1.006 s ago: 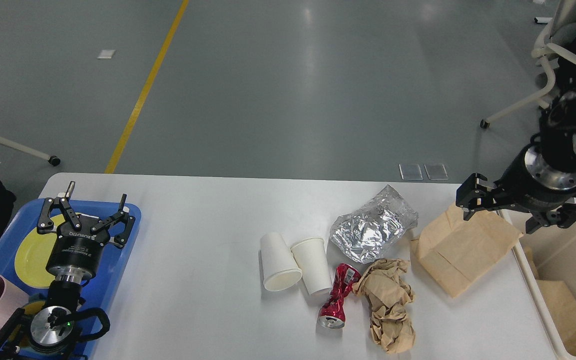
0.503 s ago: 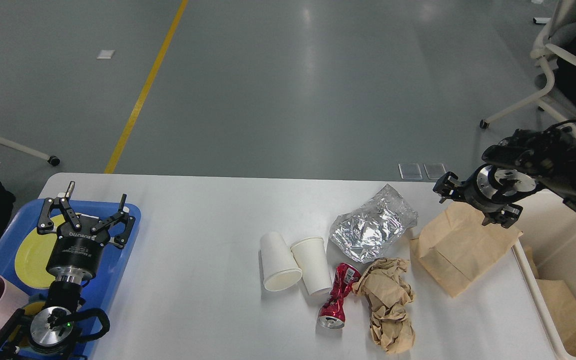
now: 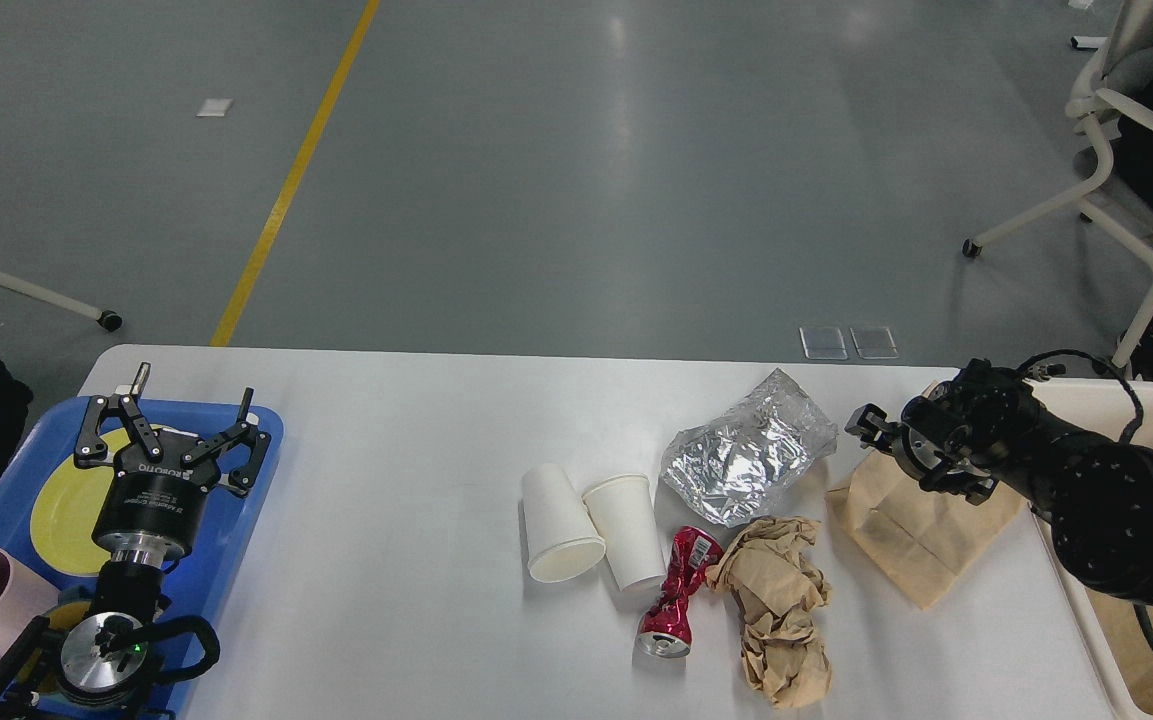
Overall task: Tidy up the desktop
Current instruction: 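Lower the right gripper and grasp the second brown paper bag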
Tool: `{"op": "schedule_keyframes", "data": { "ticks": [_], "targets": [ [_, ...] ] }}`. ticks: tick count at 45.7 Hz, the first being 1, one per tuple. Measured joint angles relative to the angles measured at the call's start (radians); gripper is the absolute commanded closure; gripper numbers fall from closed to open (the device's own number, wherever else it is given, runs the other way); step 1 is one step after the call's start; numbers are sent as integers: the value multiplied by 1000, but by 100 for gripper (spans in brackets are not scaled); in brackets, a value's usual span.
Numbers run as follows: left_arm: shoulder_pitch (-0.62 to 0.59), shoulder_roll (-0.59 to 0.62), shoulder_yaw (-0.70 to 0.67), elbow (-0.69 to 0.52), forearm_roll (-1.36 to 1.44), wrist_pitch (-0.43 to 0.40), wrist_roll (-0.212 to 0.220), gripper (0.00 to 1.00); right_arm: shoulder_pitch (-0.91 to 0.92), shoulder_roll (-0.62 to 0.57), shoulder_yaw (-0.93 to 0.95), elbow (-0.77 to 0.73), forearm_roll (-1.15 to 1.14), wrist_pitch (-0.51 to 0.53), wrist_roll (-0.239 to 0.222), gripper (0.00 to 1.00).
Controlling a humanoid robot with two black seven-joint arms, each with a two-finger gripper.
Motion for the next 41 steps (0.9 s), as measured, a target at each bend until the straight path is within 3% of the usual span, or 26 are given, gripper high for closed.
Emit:
{"op": "schedule_keyframes", "data": {
  "ticks": [16, 30, 34, 35, 41],
  "targets": [
    [0, 0, 0, 0, 0, 0, 0, 4, -68, 7, 40, 6, -14, -42, 2, 2],
    [0, 0, 0, 0, 0, 0, 0, 4, -125, 9, 89, 13, -29, -65, 2, 72],
    [0, 0, 0, 0, 0, 0, 0, 4, -139, 9, 110, 15, -27, -67, 2, 96],
    [0, 0, 0, 0, 0, 0, 0, 4, -141, 9, 115, 15, -27, -68, 2, 100],
    [0, 0, 0, 0, 0, 0, 0, 4, -147, 8, 137, 23, -26, -73, 1, 100]
  ]
}}
